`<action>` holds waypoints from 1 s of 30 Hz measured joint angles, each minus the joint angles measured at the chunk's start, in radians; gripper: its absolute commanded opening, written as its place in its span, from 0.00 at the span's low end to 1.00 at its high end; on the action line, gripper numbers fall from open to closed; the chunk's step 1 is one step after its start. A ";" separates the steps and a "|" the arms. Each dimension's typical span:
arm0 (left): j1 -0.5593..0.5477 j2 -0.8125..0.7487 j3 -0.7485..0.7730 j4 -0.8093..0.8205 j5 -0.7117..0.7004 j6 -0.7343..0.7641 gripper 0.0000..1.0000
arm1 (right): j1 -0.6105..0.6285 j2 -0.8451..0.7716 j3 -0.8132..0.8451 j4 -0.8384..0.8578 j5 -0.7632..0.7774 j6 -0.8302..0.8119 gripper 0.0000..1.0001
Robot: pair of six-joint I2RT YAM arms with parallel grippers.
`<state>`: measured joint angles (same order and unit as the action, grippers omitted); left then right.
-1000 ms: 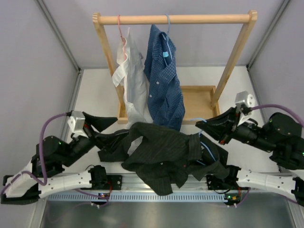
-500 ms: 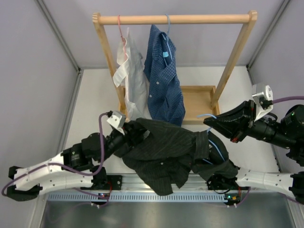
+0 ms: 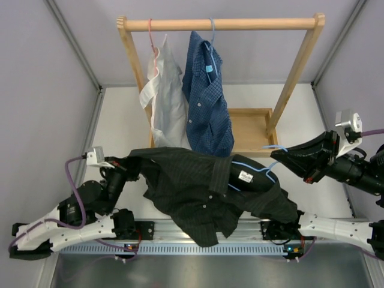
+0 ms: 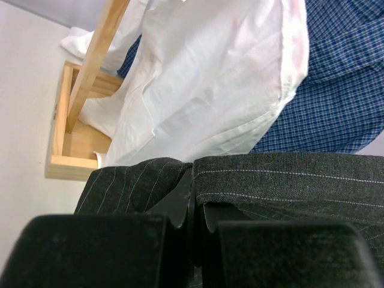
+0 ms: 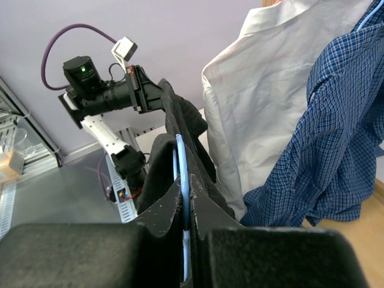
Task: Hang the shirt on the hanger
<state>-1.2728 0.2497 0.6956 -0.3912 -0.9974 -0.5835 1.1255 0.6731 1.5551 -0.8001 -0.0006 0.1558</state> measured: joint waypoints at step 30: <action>0.002 0.176 0.751 -0.228 0.515 0.310 0.98 | 0.000 0.235 0.330 -0.123 -0.029 -0.035 0.00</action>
<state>-1.2709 0.4259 1.4464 -0.6193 -0.4828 -0.2733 1.1255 0.9081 1.8847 -0.9234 -0.0299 0.1207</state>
